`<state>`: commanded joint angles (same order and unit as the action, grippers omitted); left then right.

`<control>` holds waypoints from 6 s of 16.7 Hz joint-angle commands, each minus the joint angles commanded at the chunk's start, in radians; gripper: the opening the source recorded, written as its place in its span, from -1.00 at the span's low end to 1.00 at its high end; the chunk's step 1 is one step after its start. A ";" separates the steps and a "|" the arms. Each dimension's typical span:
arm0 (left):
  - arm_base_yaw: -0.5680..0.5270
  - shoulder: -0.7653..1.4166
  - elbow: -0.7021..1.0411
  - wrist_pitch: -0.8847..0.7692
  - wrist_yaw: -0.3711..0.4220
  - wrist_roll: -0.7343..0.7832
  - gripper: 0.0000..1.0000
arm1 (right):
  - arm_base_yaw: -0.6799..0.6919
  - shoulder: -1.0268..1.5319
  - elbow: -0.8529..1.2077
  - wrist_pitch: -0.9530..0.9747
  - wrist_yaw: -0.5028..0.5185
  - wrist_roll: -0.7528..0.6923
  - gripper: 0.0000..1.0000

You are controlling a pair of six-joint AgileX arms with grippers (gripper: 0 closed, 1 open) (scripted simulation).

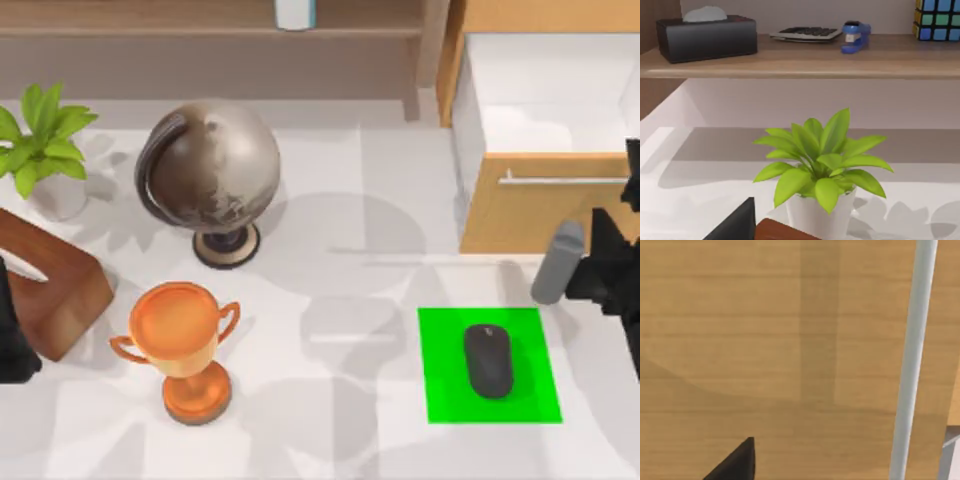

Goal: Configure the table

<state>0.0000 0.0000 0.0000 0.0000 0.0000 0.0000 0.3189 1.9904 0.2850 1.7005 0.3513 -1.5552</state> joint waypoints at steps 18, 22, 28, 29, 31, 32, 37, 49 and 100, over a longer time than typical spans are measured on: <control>0.000 0.000 0.000 0.000 0.000 0.000 1.00 | -0.011 0.004 0.024 -0.021 -0.011 0.000 -0.96; 0.000 0.000 0.000 0.000 0.000 0.000 1.00 | -0.011 0.004 0.024 -0.021 -0.011 0.000 -1.00; 0.000 0.000 0.000 0.000 0.000 0.000 1.00 | -0.011 0.008 0.026 -0.027 -0.012 0.003 -1.00; 0.000 0.000 0.000 0.000 0.000 0.000 1.00 | -0.018 0.014 0.040 -0.040 -0.018 0.003 -1.00; 0.000 0.000 0.000 0.000 0.000 0.000 1.00 | -0.033 0.031 0.091 -0.079 -0.034 0.003 -1.00; 0.000 0.000 0.000 0.000 0.000 0.000 1.00 | -0.040 0.039 0.128 -0.098 -0.041 0.003 -1.00; 0.000 0.000 0.000 0.000 0.000 0.000 1.00 | -0.078 0.081 0.270 -0.192 -0.078 0.002 -1.00; 0.000 0.000 0.000 0.000 0.000 0.000 1.00 | -0.114 0.174 0.506 -0.332 -0.118 0.003 -1.00; 0.000 0.000 0.000 0.000 0.000 0.000 1.00 | -0.113 0.286 0.699 -0.424 -0.147 -0.003 1.00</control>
<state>0.0000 0.0000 0.0000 0.0000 0.0000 0.0000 0.2057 2.2763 0.9844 1.2763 0.2040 -1.5582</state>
